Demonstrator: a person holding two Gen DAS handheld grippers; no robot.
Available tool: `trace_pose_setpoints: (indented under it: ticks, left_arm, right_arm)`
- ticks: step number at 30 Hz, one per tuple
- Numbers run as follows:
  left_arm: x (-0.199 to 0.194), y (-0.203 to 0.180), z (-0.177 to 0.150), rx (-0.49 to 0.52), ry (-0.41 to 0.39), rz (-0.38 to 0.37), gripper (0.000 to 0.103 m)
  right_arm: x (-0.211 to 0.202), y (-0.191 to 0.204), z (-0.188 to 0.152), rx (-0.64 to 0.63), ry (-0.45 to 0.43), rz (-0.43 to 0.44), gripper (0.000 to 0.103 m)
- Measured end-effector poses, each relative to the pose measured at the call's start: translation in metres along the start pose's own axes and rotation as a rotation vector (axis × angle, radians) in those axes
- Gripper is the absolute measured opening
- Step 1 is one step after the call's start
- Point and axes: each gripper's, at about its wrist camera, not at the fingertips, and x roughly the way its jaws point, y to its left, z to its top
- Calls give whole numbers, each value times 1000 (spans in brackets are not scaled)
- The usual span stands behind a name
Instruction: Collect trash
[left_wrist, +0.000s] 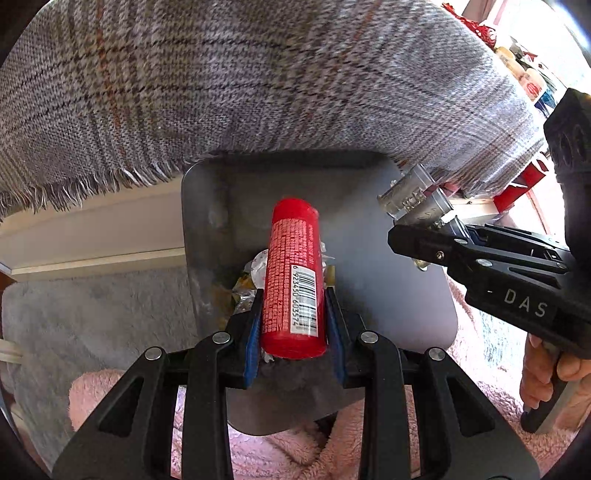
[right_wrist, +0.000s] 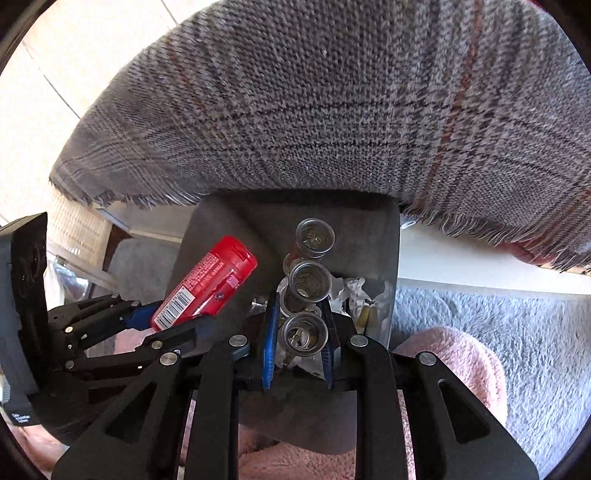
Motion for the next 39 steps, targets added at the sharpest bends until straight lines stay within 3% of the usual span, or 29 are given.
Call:
trace_pose_setpoints:
  ticks: [2, 4, 5, 7, 9, 12, 16, 24, 33, 39]
  left_arm:
    - [-1, 3, -1, 4, -6, 17, 30]
    - [-3, 8, -2, 11, -9, 33, 41]
    - [-6, 9, -3, 15, -14, 39, 49]
    - [-12, 9, -2, 27, -31, 54, 56]
    - [-18, 9, 0, 33, -45, 65, 64]
    - [-30, 11, 3, 34, -69, 70, 76]
    - [-50, 9, 5, 50, -123, 91, 94]
    - [-99, -3, 18, 53, -264, 106, 95]
    - [-160, -1, 15, 17, -442, 158, 95]
    - [-206, -4, 15, 18, -563, 173, 95]
  right_arm:
    - [4, -2, 1, 13, 12, -12, 25]
    - [4, -5, 3, 32, 6, -21, 51]
    - [2, -6, 3, 42, -10, -31, 70]
    - [-5, -8, 5, 46, -35, -60, 75]
    - [-11, -10, 6, 51, -60, -87, 89]
    - [-26, -12, 8, 51, -113, -115, 99]
    - [-48, -10, 9, 40, -174, -136, 100]
    - [-103, -3, 14, 30, -337, -160, 100]
    - [-148, 13, 2, -26, -520, -285, 100]
    - [-174, 14, -3, 3, -632, -264, 100]
